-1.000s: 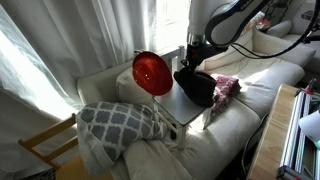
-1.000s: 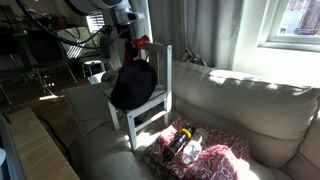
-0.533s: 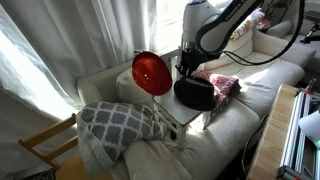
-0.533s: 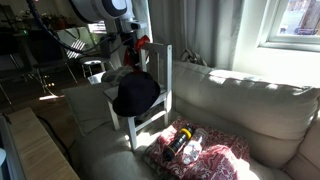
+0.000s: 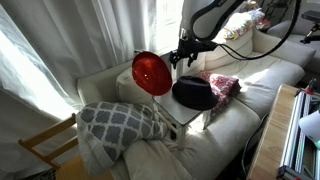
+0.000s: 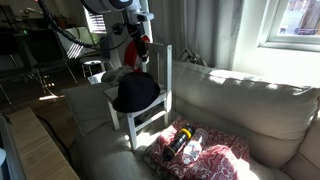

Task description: Hang the red hat on the left side of the backrest of the white chair and then put the black hat on the seat of the white chair

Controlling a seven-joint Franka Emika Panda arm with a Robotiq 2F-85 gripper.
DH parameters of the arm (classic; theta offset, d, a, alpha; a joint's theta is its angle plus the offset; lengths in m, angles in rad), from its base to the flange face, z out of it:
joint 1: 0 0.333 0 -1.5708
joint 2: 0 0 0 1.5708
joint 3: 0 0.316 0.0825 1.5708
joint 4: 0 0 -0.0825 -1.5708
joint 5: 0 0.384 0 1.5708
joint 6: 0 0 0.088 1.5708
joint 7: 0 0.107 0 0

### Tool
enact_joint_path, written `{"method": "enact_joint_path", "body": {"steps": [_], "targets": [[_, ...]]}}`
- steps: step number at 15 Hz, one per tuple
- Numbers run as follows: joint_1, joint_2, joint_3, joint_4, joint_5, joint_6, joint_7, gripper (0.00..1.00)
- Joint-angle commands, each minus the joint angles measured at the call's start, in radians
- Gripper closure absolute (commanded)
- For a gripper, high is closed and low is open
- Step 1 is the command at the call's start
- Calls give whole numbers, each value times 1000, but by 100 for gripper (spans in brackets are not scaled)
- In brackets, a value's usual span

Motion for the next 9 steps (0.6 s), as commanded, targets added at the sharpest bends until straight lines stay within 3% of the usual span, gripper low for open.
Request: {"method": "enact_joint_path", "body": {"steps": [1,3,6,8,9], "targets": [[-110,-79,67,-10,124,-66,-244,0],[-257,-124,208,-7,186,-112,-400,0],[-418,-186,346,16,288,-217,-614,0],[-475,-219,367,48,364,-326,-757,0],[-472,-252,324,47,396,-385,-827,0]]}}
